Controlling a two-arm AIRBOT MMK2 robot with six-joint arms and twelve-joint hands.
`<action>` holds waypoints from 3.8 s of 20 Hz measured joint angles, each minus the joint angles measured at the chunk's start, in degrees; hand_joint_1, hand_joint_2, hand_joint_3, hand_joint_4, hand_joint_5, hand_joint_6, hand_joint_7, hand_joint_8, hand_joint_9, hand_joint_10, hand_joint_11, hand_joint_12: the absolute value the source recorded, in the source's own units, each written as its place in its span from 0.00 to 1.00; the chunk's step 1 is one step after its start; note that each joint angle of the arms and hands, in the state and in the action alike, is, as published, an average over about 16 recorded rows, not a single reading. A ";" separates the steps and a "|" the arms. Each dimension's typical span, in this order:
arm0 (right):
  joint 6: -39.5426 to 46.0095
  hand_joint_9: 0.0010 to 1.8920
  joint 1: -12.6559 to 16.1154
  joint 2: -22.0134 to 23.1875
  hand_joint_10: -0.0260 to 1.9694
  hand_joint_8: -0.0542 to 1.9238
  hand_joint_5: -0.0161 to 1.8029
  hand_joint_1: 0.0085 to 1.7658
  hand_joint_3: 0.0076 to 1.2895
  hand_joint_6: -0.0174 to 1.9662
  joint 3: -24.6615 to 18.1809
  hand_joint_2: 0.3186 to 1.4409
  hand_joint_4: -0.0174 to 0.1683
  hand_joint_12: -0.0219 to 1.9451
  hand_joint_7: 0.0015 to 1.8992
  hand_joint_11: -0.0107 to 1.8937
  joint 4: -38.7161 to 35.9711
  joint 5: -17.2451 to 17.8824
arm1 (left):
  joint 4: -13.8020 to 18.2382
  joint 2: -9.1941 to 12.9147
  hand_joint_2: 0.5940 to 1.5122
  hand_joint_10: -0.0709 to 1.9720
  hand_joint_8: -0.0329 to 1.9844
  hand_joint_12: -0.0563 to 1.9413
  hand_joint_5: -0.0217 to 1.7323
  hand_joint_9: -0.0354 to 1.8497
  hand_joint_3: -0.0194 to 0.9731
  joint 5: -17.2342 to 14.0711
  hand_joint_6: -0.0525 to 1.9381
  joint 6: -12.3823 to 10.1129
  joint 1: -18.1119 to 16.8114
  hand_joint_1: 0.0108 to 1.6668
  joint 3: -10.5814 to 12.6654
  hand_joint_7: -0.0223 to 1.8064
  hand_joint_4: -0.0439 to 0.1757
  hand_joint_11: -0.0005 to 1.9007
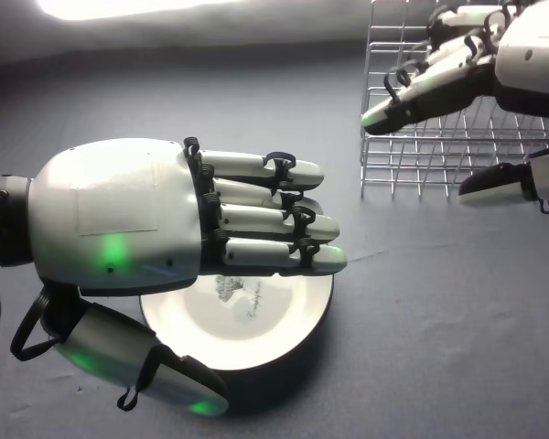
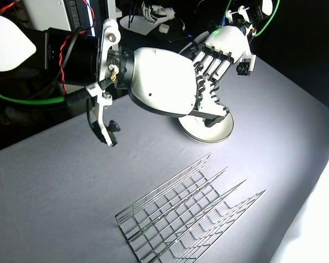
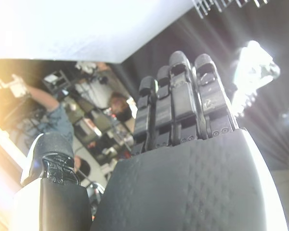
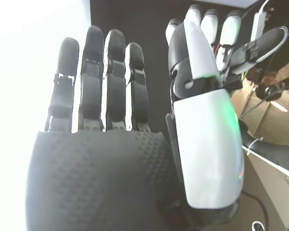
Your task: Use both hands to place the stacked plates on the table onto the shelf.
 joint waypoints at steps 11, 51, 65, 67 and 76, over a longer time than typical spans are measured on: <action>0.00 0.02 -0.95 0.03 0.02 0.04 0.04 0.05 0.04 0.03 0.28 0.90 0.08 0.06 0.04 0.02 0.00 0.15 | 2.51 -0.14 0.68 0.04 0.02 0.16 0.08 0.08 0.05 -0.60 0.03 -2.75 -0.40 0.01 1.08 0.08 0.20 0.01; -0.15 0.01 -1.71 0.09 0.02 0.03 0.02 0.01 0.01 0.02 0.68 0.81 0.08 0.01 0.01 0.02 -1.69 3.21 | 34.00 -10.53 0.57 0.03 0.01 0.03 0.02 0.03 0.04 -7.29 0.02 -18.28 2.30 0.00 27.25 0.02 0.20 0.01; -0.14 0.01 -2.10 0.09 0.02 0.03 0.02 0.01 0.01 0.02 0.68 0.80 0.08 0.01 0.01 0.02 -1.74 3.68 | 33.52 -11.53 0.57 0.03 0.01 0.02 0.01 0.03 0.04 -8.00 0.02 -15.96 5.24 0.00 29.49 0.01 0.17 0.01; -0.14 0.01 -2.18 0.09 0.02 0.03 0.02 0.01 0.01 0.02 0.68 0.80 0.08 0.01 0.01 0.02 -1.74 3.70 | 32.98 -11.76 0.57 0.03 0.01 0.02 0.01 0.03 0.04 -7.80 0.02 -15.58 5.84 0.00 29.34 0.01 0.17 0.01; -0.15 0.01 -2.76 0.09 0.02 0.03 0.02 0.01 0.01 0.02 0.68 0.80 0.08 0.01 0.01 0.02 -1.78 4.03 | 29.45 -13.16 0.56 0.03 0.01 0.02 0.01 0.02 0.04 -5.22 0.01 -14.08 7.80 0.00 26.13 0.00 0.17 0.01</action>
